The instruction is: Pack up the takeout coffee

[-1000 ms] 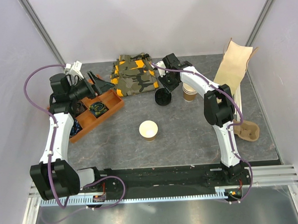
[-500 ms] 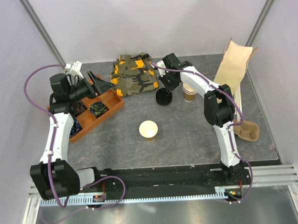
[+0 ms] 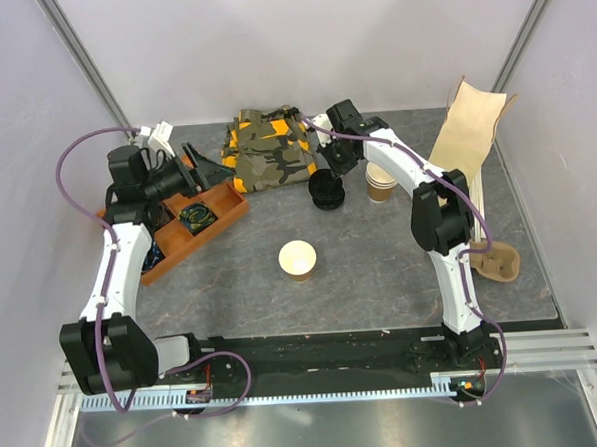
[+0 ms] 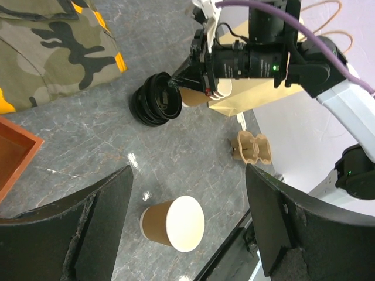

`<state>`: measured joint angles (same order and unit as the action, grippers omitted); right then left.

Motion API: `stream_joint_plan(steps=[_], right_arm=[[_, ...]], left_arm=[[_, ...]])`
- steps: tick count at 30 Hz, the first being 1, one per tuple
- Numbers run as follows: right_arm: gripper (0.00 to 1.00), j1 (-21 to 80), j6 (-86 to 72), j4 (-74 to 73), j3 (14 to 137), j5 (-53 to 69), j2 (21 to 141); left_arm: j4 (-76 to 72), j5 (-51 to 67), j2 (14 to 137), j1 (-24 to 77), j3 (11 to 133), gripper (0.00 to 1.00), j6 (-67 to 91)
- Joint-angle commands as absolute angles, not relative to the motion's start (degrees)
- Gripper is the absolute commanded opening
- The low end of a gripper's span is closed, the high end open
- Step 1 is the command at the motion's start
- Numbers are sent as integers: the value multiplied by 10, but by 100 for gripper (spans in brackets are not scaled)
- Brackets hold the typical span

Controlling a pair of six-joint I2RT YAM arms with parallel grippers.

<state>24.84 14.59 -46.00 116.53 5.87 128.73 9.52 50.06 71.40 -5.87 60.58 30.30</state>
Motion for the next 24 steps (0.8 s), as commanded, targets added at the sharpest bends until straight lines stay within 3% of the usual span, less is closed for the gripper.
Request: stream_joint_plan(steps=[1,6,14,19,24], right_arm=[[0,247,142,-467,1192,76,1262],[0,247,150,-474,1194,74,1266],[0,246,151,-497,1230,80,1288],[0,246,149,-510,1238,89,1296],[0,246,150,-518,1250,86,1306]], left_arm=[[79,498,725,-14,608,84,244],[76,498,747,59,621,83,87],[194,529,813,167,686,84,-524],[224,491,893,220,714,78,-794],[212,483,984,246,743,65,-901]])
